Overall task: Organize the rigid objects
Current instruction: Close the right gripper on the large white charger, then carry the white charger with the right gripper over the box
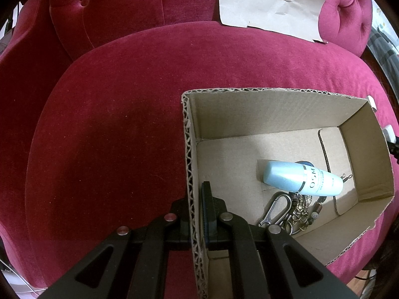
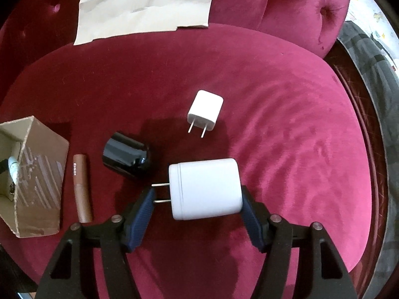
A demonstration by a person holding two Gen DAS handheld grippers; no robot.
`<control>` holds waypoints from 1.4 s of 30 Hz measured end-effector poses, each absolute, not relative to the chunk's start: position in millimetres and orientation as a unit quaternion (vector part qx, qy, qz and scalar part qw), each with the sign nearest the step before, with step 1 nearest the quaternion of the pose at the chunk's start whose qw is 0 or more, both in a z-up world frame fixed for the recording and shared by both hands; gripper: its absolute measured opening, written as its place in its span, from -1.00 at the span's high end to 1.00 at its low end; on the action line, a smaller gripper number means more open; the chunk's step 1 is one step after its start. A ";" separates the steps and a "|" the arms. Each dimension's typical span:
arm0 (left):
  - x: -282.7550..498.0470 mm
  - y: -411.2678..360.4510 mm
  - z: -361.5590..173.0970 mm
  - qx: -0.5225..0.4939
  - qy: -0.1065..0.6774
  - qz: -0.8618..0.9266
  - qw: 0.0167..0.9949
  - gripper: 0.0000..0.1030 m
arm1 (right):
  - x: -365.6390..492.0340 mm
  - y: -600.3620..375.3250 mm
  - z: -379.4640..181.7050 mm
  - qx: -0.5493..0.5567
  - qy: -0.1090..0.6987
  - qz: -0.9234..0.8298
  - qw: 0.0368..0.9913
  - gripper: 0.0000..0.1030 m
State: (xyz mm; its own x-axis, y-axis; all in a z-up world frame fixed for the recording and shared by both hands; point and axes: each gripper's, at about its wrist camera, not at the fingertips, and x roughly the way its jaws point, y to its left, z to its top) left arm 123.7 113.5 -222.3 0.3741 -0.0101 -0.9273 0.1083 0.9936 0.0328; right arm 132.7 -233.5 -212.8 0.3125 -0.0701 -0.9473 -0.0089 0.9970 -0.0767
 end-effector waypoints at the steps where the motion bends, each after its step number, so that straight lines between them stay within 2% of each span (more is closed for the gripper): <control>1: 123.6 113.2 -222.3 0.044 0.558 -0.036 0.828 0.90 | 131.4 -233.2 -209.6 -0.032 0.584 -0.020 0.811 -0.36; 22: 123.8 112.1 -222.0 0.045 0.558 -0.034 0.828 0.90 | 122.5 -236.7 -150.4 -0.023 0.551 -0.026 0.834 -0.36; 42: 123.7 112.4 -221.8 0.044 0.558 -0.035 0.828 0.90 | 125.4 -167.4 -97.7 -0.037 0.517 0.041 0.854 -0.36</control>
